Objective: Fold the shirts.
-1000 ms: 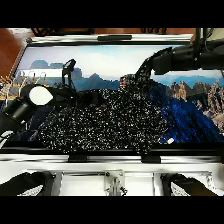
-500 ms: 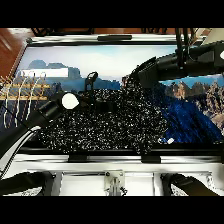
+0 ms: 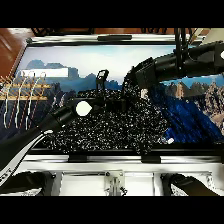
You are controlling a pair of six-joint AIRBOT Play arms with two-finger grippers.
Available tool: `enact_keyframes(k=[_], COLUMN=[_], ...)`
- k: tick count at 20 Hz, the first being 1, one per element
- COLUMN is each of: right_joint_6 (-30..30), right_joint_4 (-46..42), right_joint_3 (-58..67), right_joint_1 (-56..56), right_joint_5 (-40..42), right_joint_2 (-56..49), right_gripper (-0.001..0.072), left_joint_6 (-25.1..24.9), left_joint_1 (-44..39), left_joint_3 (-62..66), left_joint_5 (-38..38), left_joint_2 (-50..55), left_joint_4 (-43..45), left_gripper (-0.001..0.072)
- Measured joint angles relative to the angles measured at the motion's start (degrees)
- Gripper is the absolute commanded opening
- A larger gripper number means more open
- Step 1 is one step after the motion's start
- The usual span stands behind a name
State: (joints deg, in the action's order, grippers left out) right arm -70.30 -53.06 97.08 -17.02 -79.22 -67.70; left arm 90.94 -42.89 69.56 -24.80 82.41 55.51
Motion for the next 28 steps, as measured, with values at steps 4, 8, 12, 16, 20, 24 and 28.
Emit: enact_keyframes(k=[4,8,12,16,20,24,28], right_joint_6=[0.02,-0.55,-3.67,-5.9,-7.32,-8.59,-8.98], right_joint_4=[2.54,1.16,-6.45,-11.52,-22.93,-31.12,-27.17], right_joint_3=[0.0,0.0,0.0,0.0,0.02,-1.66,-10.21], right_joint_1=[0.0,0.0,0.02,0.02,1.51,10.78,22.86], right_joint_5=[-0.07,-0.02,0.17,-0.79,-4.07,-6.78,-7.41], right_joint_2=[0.0,0.0,0.0,0.0,-0.07,-1.68,-5.44], right_gripper=[0.0066,0.0091,0.0625,0.0625,0.0624,0.0623,0.0624], left_joint_6=[-1.25,-1.51,-1.7,-1.79,-1.62,1.97,5.01], left_joint_1=[-0.72,-0.61,2.49,7.06,10.19,11.08,11.23], left_joint_3=[0.11,0.13,0.13,0.13,0.13,0.13,0.07], left_joint_5=[5.2,7.87,6.25,-1.57,-12.96,-23.98,-31.85], left_joint_2=[1.11,0.85,-2.27,-6.67,-11.41,-16.15,-19.43], left_joint_4=[-2.75,-6.1,-6.12,-1.03,6.84,16.83,21.29], left_gripper=[0.0053,0.0051,0.0048,0.0047,0.0047,0.0048,0.0052])
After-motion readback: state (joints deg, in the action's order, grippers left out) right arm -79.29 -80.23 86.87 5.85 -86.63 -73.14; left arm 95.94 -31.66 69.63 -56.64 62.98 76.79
